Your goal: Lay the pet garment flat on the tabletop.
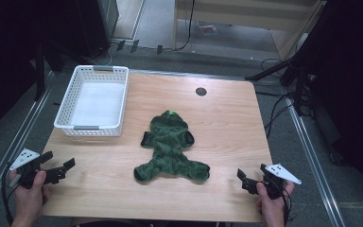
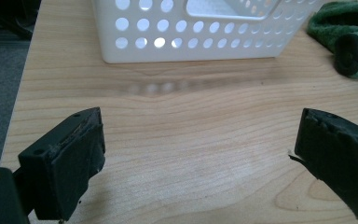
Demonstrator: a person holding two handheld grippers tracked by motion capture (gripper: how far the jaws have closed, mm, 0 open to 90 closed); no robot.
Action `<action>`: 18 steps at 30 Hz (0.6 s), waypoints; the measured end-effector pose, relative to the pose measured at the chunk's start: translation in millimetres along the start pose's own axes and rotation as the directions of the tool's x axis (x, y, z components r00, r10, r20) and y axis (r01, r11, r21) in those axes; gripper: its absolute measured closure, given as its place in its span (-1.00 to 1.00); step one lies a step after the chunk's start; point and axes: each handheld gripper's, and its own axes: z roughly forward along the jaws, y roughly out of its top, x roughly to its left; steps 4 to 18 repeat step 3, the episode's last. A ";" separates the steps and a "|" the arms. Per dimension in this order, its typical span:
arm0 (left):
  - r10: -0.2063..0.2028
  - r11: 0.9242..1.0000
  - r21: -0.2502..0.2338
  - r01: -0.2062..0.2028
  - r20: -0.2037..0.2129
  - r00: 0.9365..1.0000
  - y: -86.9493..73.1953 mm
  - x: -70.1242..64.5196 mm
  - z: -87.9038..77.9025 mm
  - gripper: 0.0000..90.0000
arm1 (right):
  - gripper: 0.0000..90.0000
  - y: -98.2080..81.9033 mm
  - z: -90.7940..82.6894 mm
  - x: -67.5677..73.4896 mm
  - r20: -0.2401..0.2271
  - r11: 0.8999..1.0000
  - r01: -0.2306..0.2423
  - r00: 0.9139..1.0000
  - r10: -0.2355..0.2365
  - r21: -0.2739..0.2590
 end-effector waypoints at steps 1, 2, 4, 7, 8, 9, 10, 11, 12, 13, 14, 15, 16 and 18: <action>0.001 1.000 0.001 -0.001 -0.001 1.000 0.0 -0.1 0.0 -0.95 | -1.00 0.0 0.0 -0.2 -0.001 1.000 0.000 1.000 0.000 0.000; -0.001 1.000 0.001 0.001 -0.001 1.000 0.0 -0.2 0.1 -0.95 | -1.00 0.0 -0.1 -0.1 -0.001 1.000 -0.001 1.000 0.001 -0.001; 0.001 1.000 0.001 -0.001 -0.004 1.000 0.1 -0.2 0.1 -0.95 | -1.00 0.0 0.0 -0.2 -0.001 1.000 -0.001 1.000 0.001 -0.001; 0.001 1.000 0.001 -0.001 -0.004 1.000 0.1 -0.2 0.1 -0.95 | -1.00 0.0 0.0 -0.2 -0.001 1.000 -0.001 1.000 0.001 -0.001; 0.001 1.000 0.001 -0.001 -0.004 1.000 0.1 -0.2 0.1 -0.95 | -1.00 0.0 0.0 -0.2 -0.001 1.000 -0.001 1.000 0.001 -0.001; 0.001 1.000 0.001 -0.001 -0.004 1.000 0.1 -0.2 0.1 -0.95 | -1.00 0.0 0.0 -0.2 -0.001 1.000 -0.001 1.000 0.001 -0.001; 0.001 1.000 0.001 -0.001 -0.004 1.000 0.1 -0.2 0.1 -0.95 | -1.00 0.0 0.0 -0.2 -0.001 1.000 -0.001 1.000 0.001 -0.001; 0.001 1.000 0.001 -0.001 -0.004 1.000 0.1 -0.2 0.1 -0.95 | -1.00 0.0 0.0 -0.2 -0.001 1.000 -0.001 1.000 0.001 -0.001; 0.001 1.000 0.001 -0.001 -0.004 1.000 0.1 -0.2 0.1 -0.95 | -1.00 0.0 0.0 -0.2 -0.001 1.000 -0.001 1.000 0.001 -0.001; 0.001 1.000 0.001 -0.001 -0.004 1.000 0.1 -0.2 0.1 -0.95 | -1.00 0.0 0.0 -0.2 -0.001 1.000 -0.001 1.000 0.001 -0.001; 0.001 1.000 0.001 -0.001 -0.004 1.000 0.1 -0.2 0.1 -0.95 | -1.00 0.0 0.0 -0.2 -0.001 1.000 -0.001 1.000 0.001 -0.001; 0.001 1.000 0.001 -0.001 -0.004 1.000 0.1 -0.2 0.1 -0.95 | -1.00 0.0 0.0 -0.2 -0.001 1.000 -0.001 1.000 0.001 -0.001; 0.001 1.000 0.001 -0.001 -0.004 1.000 0.1 -0.2 0.1 -0.95 | -1.00 0.0 0.0 -0.2 -0.001 1.000 -0.001 1.000 0.001 -0.001; 0.001 1.000 0.001 -0.001 -0.004 1.000 0.1 -0.2 0.1 -0.95 | -1.00 0.0 0.0 -0.2 -0.001 1.000 -0.001 1.000 0.001 -0.001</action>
